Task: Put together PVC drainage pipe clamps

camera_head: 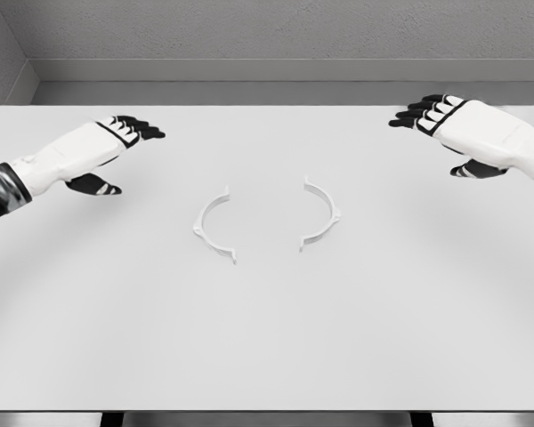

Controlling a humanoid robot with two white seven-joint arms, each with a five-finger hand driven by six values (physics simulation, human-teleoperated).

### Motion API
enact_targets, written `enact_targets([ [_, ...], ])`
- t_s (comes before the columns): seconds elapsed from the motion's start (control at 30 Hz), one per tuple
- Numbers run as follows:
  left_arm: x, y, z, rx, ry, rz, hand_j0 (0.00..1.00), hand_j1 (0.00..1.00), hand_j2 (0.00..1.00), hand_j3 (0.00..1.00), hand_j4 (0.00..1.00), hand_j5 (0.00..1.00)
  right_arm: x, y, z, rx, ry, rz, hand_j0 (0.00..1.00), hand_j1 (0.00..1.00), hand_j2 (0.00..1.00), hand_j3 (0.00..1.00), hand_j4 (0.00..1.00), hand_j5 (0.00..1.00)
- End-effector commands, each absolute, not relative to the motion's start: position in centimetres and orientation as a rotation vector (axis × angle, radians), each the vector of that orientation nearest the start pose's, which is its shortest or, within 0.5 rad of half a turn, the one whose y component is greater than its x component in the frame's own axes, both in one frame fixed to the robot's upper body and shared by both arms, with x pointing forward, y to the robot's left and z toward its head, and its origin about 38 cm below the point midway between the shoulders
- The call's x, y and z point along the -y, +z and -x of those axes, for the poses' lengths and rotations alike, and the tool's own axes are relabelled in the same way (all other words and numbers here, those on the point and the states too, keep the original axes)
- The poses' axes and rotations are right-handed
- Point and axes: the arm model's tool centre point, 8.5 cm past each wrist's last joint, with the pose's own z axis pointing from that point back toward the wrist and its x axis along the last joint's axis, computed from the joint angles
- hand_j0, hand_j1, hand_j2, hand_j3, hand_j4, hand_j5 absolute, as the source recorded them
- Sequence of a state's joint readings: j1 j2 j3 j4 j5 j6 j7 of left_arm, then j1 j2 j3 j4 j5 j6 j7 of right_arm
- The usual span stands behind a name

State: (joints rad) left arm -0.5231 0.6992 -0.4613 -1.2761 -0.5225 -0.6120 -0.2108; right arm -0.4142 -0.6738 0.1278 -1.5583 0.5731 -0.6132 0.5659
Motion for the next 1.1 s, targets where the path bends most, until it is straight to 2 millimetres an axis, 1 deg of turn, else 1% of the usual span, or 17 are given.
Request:
enact_targets([
  [0.0,-32.1,17.8,-45.1,1.627,-1.747,-0.544,1.0,1.0,1.0,1.0,1.0,1.0,32.0,21.6,-43.0,1.539,1.847,0.581,1.0,1.0,1.0,1.0,1.0,1.0],
  [0.07,-31.7,17.5,-45.0,1.624,-1.762,-0.53,1.0,1.0,1.0,1.0,1.0,1.0,31.1,20.6,-44.1,1.583,1.772,0.51,1.0,1.0,1.0,1.0,1.0,1.0],
  [0.13,-30.9,17.2,-45.1,1.638,-1.757,-0.514,1.0,1.0,1.0,1.0,1.0,1.0,29.7,19.9,-44.3,1.626,1.736,0.469,1.0,1.0,1.0,1.0,1.0,1.0],
  [0.2,-30.5,17.1,-45.0,1.64,-1.769,-0.504,1.0,1.0,1.0,1.0,1.0,1.0,27.9,18.8,-44.6,1.658,1.695,0.415,1.0,1.0,1.0,1.0,1.0,1.0],
  [0.23,-30.3,17.0,-44.9,1.638,-1.778,-0.495,1.0,1.0,1.0,1.0,1.0,1.0,27.5,18.6,-44.7,1.671,1.682,0.405,1.0,1.0,1.0,1.0,1.0,1.0],
  [0.27,-30.2,17.0,-44.8,1.639,-1.779,-0.494,1.0,1.0,1.0,1.0,1.0,1.0,27.4,18.6,-44.7,1.672,1.678,0.404,1.0,1.0,1.0,1.0,1.0,1.0],
  [0.3,-29.7,16.9,-44.8,1.652,-1.781,-0.486,1.0,1.0,1.0,1.0,1.0,1.0,27.2,17.5,-45.0,1.67,1.64,0.379,1.0,1.0,1.0,1.0,1.0,1.0],
  [0.33,-29.0,16.7,-44.8,1.662,-1.779,-0.473,1.0,1.0,1.0,1.0,1.0,1.0,27.1,17.3,-45.3,1.698,1.599,0.389,1.0,1.0,1.0,1.0,1.0,1.0],
  [0.43,-28.7,16.5,-44.8,1.646,-1.793,-0.456,1.0,1.0,1.0,1.0,1.0,1.0,27.0,17.2,-45.3,1.702,1.597,0.388,1.0,1.0,1.0,1.0,1.0,1.0],
  [0.53,-27.8,16.0,-44.6,1.643,-1.812,-0.427,1.0,1.0,1.0,1.0,1.0,1.0,27.1,16.7,-45.4,1.686,1.597,0.379,1.0,1.0,1.0,1.0,1.0,1.0],
  [0.57,-27.8,15.9,-44.6,1.643,-1.813,-0.426,1.0,1.0,1.0,1.0,1.0,1.0,26.8,16.5,-45.3,1.682,1.607,0.372,1.0,1.0,1.0,1.0,1.0,1.0],
  [0.63,-27.3,15.7,-44.6,1.649,-1.815,-0.414,1.0,1.0,1.0,1.0,1.0,1.0,25.5,15.5,-45.0,1.662,1.655,0.333,1.0,1.0,1.0,1.0,1.0,1.0],
  [0.67,-27.1,15.6,-44.6,1.651,-1.815,-0.41,1.0,1.0,1.0,1.0,1.0,1.0,25.4,15.4,-45.0,1.66,1.658,0.33,1.0,1.0,1.0,1.0,1.0,1.0],
  [0.93,-26.8,15.1,-44.2,1.651,-1.81,-0.383,1.0,1.0,1.0,1.0,1.0,1.0,24.6,14.8,-44.8,1.65,1.685,0.307,1.0,1.0,1.0,1.0,1.0,1.0],
  [0.97,-26.8,15.0,-44.2,1.65,-1.811,-0.379,1.0,1.0,1.0,1.0,1.0,1.0,24.3,14.6,-44.7,1.648,1.694,0.296,1.0,1.0,1.0,1.0,1.0,1.0],
  [1.07,-26.7,15.0,-44.2,1.651,-1.81,-0.376,1.0,1.0,1.0,1.0,1.0,1.0,24.3,14.6,-44.7,1.647,1.695,0.295,1.0,1.0,1.0,1.0,1.0,1.0],
])
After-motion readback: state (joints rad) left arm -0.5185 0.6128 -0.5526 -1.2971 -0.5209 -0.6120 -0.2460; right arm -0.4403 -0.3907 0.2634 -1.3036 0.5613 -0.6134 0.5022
